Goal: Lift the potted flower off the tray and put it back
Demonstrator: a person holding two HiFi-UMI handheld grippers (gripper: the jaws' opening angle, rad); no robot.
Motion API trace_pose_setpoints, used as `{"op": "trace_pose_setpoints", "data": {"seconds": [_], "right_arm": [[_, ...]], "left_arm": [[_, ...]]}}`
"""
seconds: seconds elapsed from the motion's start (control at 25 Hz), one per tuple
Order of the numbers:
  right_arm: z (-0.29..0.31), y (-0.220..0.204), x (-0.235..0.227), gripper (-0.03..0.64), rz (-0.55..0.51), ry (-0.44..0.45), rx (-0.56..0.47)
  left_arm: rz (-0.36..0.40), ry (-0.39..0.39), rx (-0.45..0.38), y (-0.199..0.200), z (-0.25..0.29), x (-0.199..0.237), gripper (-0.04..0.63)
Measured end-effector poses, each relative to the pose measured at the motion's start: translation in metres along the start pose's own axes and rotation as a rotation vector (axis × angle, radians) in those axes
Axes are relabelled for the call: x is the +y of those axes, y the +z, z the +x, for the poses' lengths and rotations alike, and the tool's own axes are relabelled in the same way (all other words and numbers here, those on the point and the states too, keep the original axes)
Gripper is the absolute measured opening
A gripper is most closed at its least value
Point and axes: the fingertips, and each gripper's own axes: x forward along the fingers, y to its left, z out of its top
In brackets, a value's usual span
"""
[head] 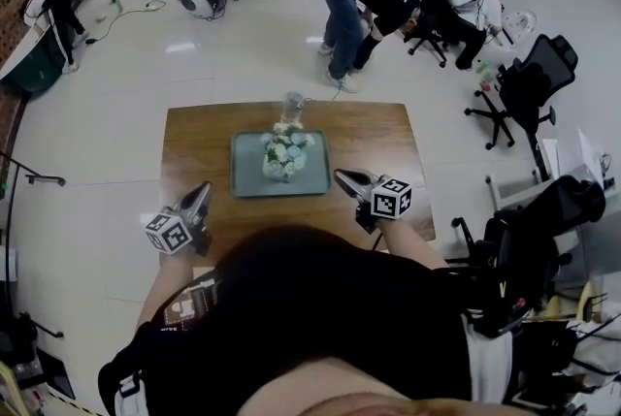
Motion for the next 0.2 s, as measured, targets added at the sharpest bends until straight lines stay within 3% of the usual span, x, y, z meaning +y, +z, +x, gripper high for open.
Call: {"op": "trace_pose_setpoints", "data": {"seconds": [0.2], "right_arm": [[-0.0012, -0.0001, -0.0031, 0.012, -0.006, 0.001, 0.001]], "left_arm": [[-0.004, -0.007, 0.003, -0.0015, 0.005, -0.0011, 0.002]]}}
